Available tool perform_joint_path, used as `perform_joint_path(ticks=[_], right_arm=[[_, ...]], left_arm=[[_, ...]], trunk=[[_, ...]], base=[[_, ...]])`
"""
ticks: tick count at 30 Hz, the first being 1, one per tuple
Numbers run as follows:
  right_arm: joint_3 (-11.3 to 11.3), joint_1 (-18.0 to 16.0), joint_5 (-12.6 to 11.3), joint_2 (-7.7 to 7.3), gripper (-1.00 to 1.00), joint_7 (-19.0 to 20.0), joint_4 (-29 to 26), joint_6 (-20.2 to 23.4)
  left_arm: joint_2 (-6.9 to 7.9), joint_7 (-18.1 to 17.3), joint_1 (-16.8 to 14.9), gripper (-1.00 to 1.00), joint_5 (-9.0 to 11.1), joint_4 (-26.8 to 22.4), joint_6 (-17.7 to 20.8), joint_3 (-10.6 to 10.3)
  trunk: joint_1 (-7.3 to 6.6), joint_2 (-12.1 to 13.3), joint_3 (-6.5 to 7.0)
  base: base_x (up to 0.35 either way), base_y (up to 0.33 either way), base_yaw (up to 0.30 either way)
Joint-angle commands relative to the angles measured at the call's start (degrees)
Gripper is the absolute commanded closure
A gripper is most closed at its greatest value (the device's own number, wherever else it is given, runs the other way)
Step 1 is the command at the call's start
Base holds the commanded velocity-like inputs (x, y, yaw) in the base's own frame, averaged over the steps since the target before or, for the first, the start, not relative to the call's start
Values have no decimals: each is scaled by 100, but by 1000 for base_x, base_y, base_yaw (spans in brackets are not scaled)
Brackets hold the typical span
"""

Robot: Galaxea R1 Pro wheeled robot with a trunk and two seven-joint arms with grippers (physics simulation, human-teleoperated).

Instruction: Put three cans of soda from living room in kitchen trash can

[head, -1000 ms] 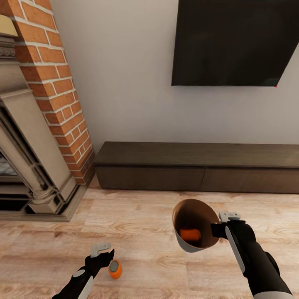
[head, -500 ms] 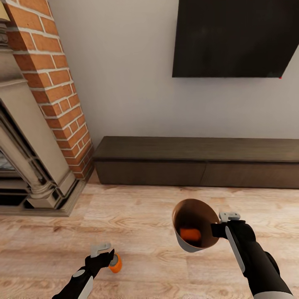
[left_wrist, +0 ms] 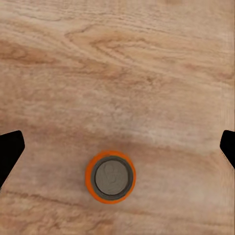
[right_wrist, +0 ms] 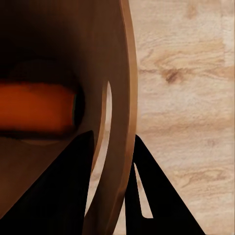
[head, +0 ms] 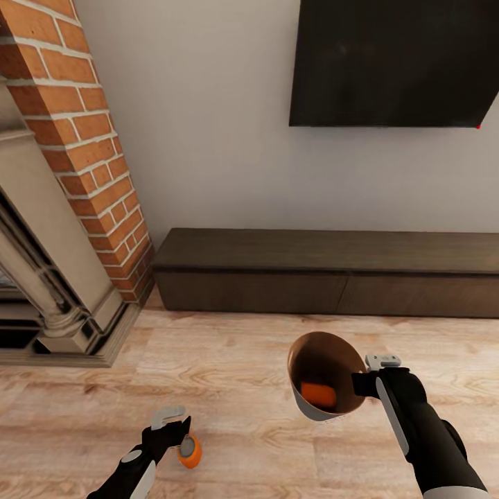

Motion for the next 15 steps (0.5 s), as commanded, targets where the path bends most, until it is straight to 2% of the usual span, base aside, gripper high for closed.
perform_joint_path(ticks=[1,15], right_arm=[[0,-2,-77,1,100,16,-2,-3],[9,-2,-79,1,100,16,-2,-3]], left_arm=[[0,0,0,-100,0,0,-2,0],[0,0,0,-100,0,0,-8,0]], trunk=[[0,0,0],[0,0,-85]], base=[[182,0,0],[29,0,0]])
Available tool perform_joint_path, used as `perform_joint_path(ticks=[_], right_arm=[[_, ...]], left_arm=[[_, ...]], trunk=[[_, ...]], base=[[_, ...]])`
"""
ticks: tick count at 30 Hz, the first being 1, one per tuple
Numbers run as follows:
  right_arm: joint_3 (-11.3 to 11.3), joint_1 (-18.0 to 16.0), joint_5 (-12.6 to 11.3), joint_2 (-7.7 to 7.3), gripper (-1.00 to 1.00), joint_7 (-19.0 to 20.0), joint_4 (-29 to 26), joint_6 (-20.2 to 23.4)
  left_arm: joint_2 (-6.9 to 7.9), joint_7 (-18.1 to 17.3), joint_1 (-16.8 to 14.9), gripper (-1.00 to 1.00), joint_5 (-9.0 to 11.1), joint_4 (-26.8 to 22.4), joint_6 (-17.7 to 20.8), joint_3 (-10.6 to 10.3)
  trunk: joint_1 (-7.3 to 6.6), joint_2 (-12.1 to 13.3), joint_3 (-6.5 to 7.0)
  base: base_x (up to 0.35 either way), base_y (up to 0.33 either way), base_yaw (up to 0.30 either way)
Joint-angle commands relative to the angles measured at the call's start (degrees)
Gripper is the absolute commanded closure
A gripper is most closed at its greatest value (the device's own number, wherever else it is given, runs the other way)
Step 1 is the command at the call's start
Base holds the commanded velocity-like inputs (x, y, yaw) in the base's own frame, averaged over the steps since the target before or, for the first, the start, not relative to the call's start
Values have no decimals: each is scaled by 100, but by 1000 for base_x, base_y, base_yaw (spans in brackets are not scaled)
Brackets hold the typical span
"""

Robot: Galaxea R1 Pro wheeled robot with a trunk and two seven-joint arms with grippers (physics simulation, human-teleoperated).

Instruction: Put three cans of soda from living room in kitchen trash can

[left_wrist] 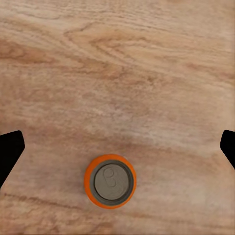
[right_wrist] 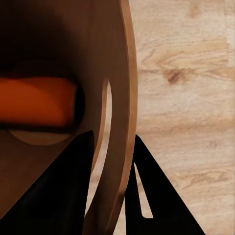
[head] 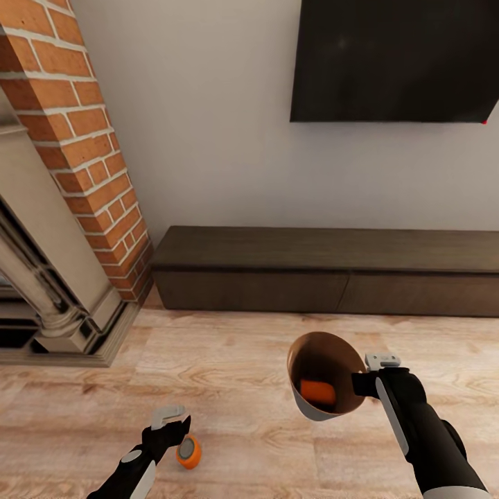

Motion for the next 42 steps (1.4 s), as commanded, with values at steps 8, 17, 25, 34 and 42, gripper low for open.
perform_joint_path(ticks=[8,17,25,34,42], right_arm=[[1,-3,-64,0,100,16,-2,-2],[7,-3,-62,2,100,16,-2,-2],[9,-3,-68,2,100,16,-2,-2],[10,-3,-67,2,100,16,-2,-2],[10,-3,-69,2,100,16,-2,-2]], left_arm=[[0,0,1,-100,0,0,0,0],[4,-6,1,-100,0,0,6,0],[3,-9,1,-100,0,0,1,0],[6,-7,1,-100,0,0,0,0],[8,-9,-1,-100,0,0,0,0]], trunk=[[-1,0,-72],[-1,0,-143],[-1,0,-175],[-1,0,-253],[-1,0,-326]], base=[[0,0,0],[86,0,0],[172,0,0],[13,0,0],[0,0,0]])
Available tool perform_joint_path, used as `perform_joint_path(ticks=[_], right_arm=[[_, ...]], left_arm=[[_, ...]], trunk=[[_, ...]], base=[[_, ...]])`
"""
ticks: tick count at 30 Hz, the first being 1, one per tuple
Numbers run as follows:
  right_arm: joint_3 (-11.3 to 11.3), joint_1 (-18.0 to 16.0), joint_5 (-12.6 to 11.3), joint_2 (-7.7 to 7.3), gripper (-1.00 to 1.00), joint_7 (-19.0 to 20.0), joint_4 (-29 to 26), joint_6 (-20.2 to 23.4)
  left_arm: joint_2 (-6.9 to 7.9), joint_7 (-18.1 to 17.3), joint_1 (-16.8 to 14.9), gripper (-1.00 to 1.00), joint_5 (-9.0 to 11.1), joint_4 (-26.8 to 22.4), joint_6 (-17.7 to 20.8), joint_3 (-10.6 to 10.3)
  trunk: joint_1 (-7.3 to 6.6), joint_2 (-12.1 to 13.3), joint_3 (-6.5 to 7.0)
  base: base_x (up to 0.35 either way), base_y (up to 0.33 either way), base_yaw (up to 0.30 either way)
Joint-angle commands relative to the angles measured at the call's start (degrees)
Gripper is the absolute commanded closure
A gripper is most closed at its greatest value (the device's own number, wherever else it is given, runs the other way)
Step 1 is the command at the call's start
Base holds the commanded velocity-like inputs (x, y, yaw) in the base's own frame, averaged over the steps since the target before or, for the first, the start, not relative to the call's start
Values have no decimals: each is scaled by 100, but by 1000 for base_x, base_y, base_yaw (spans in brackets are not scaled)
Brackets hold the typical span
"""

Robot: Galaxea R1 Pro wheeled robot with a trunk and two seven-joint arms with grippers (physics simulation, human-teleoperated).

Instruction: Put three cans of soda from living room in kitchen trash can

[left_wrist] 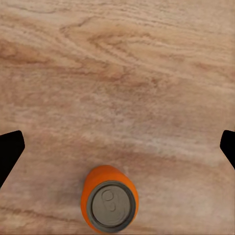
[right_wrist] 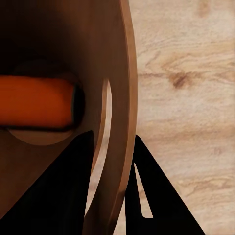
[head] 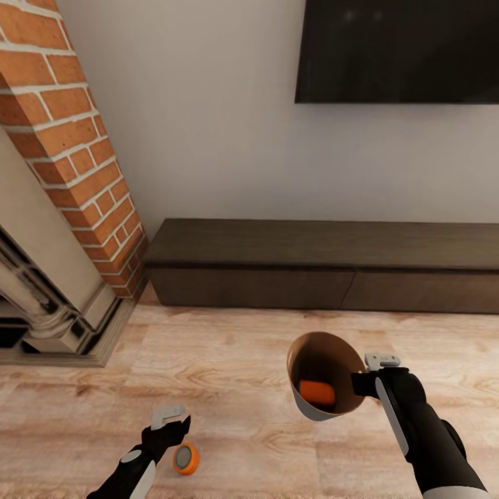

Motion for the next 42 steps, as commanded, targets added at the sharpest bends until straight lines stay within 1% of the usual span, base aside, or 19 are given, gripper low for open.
perform_joint_path(ticks=[1,28,34,42], right_arm=[[0,-3,-69,0,100,16,-2,-2],[5,-3,-69,0,100,16,-2,-2],[9,-3,-70,0,100,16,-2,-2],[9,-3,-70,0,100,16,-2,-2]], left_arm=[[0,0,1,-100,0,0,0,0],[0,0,1,-100,0,0,0,4],[0,0,2,-100,0,0,0,2],[0,1,2,-100,0,0,0,7]], trunk=[[-1,0,-9],[-1,0,-255],[-1,0,-277],[-1,0,-327]], base=[[0,0,0],[2,0,0],[195,0,0],[44,0,0]])
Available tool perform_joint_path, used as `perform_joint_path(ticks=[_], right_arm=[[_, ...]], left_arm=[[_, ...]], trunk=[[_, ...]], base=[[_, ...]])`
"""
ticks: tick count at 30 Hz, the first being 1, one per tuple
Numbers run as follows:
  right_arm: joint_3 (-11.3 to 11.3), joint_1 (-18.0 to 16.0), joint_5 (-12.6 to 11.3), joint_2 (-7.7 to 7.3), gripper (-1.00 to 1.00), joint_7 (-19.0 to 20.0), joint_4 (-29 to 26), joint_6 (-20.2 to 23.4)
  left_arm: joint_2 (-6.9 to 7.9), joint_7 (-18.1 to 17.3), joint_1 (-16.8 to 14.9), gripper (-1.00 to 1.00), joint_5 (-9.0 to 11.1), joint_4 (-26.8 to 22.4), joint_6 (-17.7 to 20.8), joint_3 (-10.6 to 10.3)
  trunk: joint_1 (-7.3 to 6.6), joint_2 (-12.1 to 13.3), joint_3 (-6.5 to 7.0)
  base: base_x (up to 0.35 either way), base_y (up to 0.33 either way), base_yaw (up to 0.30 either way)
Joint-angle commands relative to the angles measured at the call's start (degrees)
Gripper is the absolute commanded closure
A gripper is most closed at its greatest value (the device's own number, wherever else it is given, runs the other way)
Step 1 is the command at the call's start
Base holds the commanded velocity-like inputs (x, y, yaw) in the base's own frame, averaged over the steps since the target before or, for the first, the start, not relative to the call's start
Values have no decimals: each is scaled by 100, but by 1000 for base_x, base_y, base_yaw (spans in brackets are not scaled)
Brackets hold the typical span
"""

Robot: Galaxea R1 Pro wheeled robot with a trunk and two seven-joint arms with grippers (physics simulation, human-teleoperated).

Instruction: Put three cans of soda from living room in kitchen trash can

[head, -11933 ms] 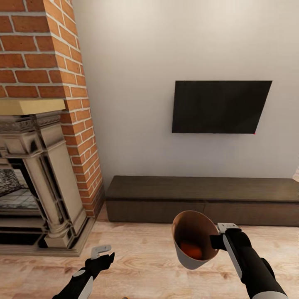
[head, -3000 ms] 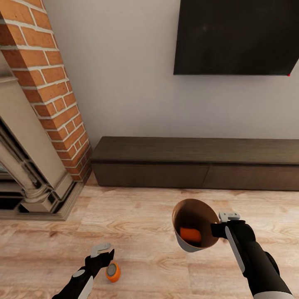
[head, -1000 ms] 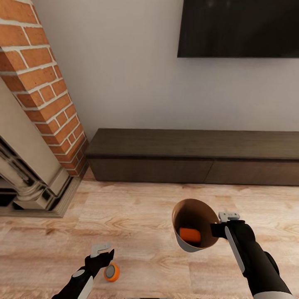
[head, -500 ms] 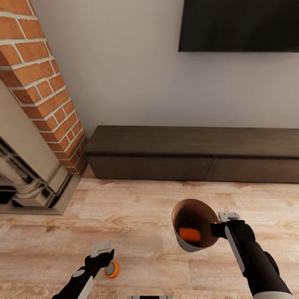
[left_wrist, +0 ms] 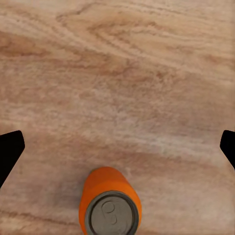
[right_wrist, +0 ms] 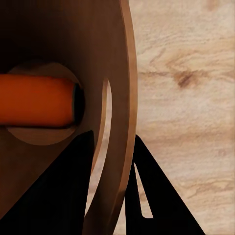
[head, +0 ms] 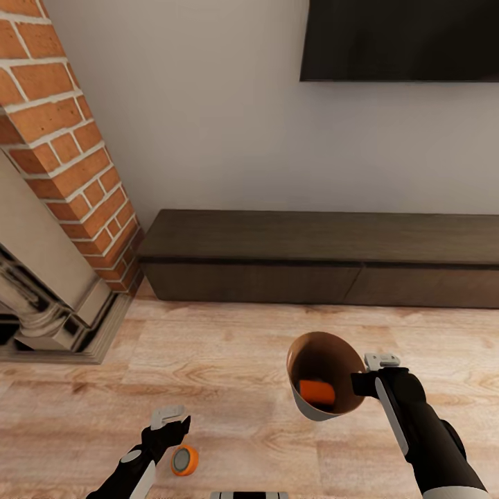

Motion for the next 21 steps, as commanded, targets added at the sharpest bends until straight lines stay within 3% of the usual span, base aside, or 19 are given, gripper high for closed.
perform_joint_path(ticks=[1,21], right_arm=[[0,-2,-67,0,100,16,-2,-2],[0,-2,-65,0,100,16,-2,-2]], left_arm=[[0,0,0,-100,0,0,0,1],[0,-1,0,-100,0,0,0,2]], trunk=[[-1,0,-8],[-1,0,-189]], base=[[9,0,0],[1,0,0]])
